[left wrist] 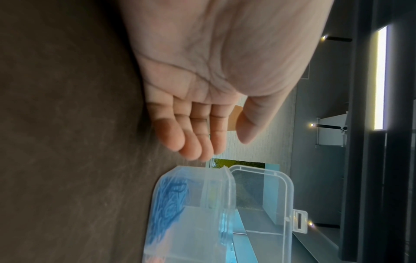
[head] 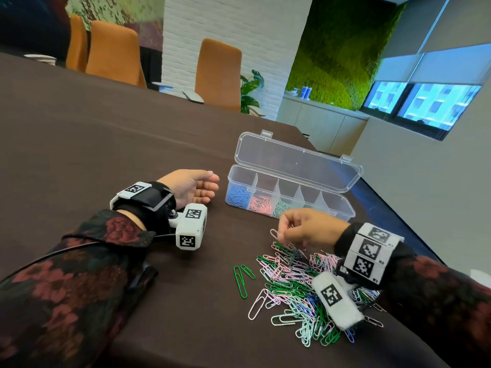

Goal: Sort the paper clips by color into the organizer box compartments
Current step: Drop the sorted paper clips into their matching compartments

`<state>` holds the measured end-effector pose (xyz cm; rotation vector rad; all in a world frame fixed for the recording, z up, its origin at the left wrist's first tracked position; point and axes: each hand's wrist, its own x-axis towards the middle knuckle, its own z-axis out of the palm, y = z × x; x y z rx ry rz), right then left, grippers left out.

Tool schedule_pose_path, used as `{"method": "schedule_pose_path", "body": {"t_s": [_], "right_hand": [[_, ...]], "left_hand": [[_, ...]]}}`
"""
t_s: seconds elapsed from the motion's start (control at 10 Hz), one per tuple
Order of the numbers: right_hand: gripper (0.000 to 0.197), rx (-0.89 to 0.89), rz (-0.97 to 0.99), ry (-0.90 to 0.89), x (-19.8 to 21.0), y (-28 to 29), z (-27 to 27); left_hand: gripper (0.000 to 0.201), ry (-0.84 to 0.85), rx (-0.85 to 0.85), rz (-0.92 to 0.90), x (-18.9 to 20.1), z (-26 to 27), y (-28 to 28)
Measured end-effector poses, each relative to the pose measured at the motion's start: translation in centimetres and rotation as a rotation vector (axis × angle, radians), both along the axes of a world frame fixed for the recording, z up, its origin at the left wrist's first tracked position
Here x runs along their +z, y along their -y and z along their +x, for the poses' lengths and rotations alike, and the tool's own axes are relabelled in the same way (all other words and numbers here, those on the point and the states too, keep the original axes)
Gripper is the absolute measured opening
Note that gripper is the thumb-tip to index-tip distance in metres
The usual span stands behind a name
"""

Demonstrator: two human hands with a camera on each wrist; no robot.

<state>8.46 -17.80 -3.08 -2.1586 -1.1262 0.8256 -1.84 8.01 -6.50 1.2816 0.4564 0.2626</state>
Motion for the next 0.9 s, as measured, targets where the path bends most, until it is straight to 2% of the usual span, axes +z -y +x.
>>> {"method": "schedule_pose_path", "body": {"t_s": [0.1,0.2,0.3,0.4,0.5,0.6,0.7,0.8,0.9], "right_hand": [[0.023,-0.206,0.25,-0.429,-0.4,-0.2,0.4],[0.025,-0.33,0.368,-0.741,-0.3,-0.5,0.2],[0.025,-0.345,0.331,-0.766,-0.1,-0.8,-0.3],[0.013,-0.213,0.112,-0.432,0.1,-1.1,-0.9],[0.008,0.064,-0.27,0.236,0.3,-1.5,-2.0],[0.017,0.195,-0.415,0.522,-0.1,-2.0,-2.5],[0.025,0.208,-0.421,0.517,-0.4,-2.1,-2.5],[0.024,0.063,-0.27,0.322,0.0,-1.8,-2.2],[0.022,-0.215,0.092,-0.104,0.9,-1.8,-1.4]], "left_hand": [[0.021,0.002,-0.001,0.008,0.0,0.0,-0.1],[0.021,0.001,0.0,0.015,-0.1,0.0,-0.1],[0.021,-0.001,-0.002,0.008,-0.1,0.0,-0.2],[0.021,0.0,-0.005,0.003,-0.1,0.0,-0.2],[0.021,0.001,-0.003,0.003,-0.1,0.1,-0.2],[0.021,0.001,-0.001,0.005,-0.1,0.0,-0.1],[0.021,0.004,-0.003,0.007,-0.1,0.0,0.0],[0.021,0.007,-0.006,0.009,0.0,0.0,0.1],[0.02,0.009,-0.008,0.014,0.0,0.0,0.2]]}}
